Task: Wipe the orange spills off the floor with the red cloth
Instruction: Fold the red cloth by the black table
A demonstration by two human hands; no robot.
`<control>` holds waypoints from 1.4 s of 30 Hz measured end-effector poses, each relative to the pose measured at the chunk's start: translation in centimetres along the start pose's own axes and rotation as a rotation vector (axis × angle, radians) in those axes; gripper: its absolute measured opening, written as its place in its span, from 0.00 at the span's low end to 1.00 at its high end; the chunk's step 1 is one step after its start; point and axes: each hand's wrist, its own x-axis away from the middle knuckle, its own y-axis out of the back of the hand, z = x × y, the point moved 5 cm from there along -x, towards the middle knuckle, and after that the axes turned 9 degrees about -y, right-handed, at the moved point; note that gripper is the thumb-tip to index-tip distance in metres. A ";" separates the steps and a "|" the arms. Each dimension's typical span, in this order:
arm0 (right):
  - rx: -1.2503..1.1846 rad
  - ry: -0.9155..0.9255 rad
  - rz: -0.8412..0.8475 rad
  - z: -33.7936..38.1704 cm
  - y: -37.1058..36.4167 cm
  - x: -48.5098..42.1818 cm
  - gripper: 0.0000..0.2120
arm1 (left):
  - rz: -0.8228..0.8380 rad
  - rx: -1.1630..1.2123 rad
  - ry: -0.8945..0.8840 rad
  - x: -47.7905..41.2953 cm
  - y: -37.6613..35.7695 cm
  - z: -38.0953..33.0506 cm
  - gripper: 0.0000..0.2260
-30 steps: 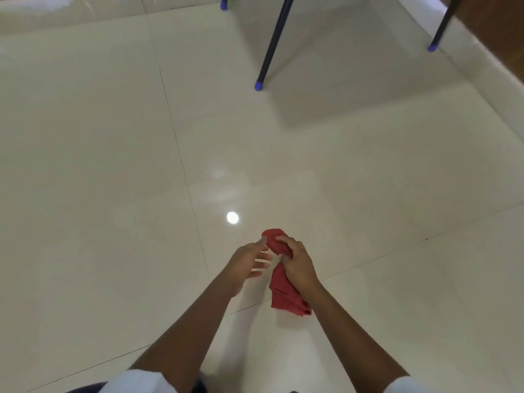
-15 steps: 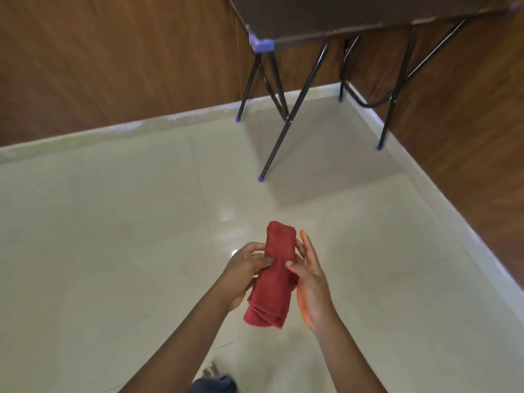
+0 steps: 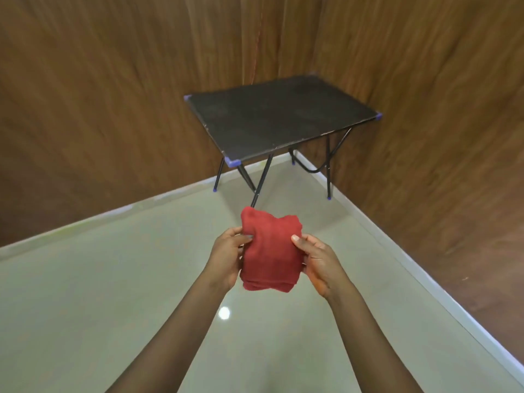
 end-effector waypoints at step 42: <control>0.808 0.374 0.353 38.9 -4.1 -20.1 0.05 | 0.662 -0.335 -0.091 -30.3 -14.0 -15.8 0.30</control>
